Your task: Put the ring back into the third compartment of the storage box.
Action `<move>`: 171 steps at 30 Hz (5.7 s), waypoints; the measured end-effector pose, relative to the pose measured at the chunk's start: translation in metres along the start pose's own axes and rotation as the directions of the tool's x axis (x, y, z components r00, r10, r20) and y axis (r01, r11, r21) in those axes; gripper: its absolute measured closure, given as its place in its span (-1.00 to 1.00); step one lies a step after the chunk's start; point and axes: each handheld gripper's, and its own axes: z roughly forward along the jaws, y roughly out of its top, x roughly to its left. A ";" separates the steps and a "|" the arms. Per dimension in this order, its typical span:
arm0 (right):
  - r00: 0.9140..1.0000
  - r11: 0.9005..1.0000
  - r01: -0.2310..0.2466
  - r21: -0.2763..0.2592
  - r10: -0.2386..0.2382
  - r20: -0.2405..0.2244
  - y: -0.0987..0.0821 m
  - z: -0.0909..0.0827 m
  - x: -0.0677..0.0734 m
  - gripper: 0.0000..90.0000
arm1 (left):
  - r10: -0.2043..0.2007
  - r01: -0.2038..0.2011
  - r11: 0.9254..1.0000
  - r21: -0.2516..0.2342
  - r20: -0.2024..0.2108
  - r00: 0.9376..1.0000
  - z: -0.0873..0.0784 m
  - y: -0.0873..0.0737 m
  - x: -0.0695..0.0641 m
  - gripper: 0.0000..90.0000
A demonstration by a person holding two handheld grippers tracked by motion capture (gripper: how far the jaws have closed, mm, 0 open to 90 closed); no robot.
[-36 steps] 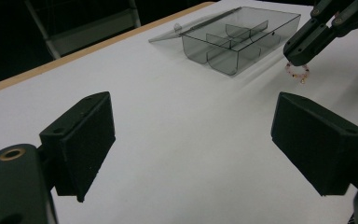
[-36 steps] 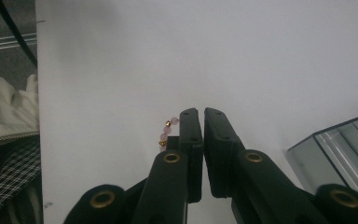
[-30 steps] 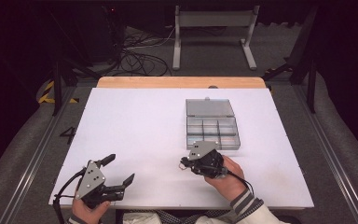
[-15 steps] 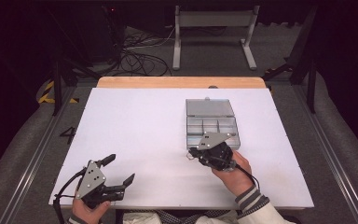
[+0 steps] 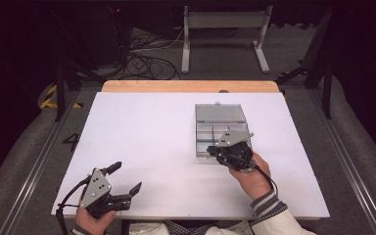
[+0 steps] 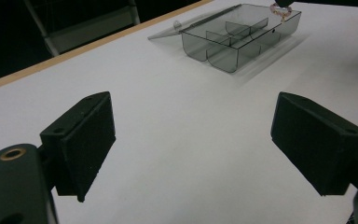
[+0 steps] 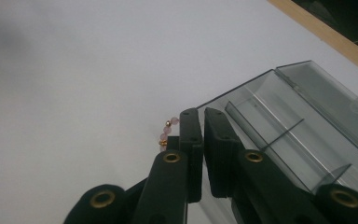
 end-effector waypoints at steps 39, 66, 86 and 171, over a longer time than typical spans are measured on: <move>0.948 0.976 -0.218 -0.011 0.214 0.236 -0.037 -0.006 -0.073 0.92 | -0.002 0.002 1.000 0.006 0.003 1.000 0.001 0.000 -0.001 -0.68; 0.911 0.962 -0.273 -0.025 0.266 0.315 -0.049 0.016 -0.087 0.92 | 0.000 0.000 1.000 0.013 0.002 1.000 0.002 -0.001 -0.001 -0.68; 0.896 0.954 -0.299 -0.001 0.281 0.344 -0.058 0.036 -0.100 0.92 | -0.001 0.001 1.000 0.019 0.006 1.000 0.003 -0.001 -0.001 -0.68; 0.988 0.963 -0.153 -0.223 0.155 -0.007 -0.060 -0.066 -0.041 -0.92 | -0.009 0.009 1.000 0.004 0.001 1.000 -0.001 0.000 -0.001 -0.67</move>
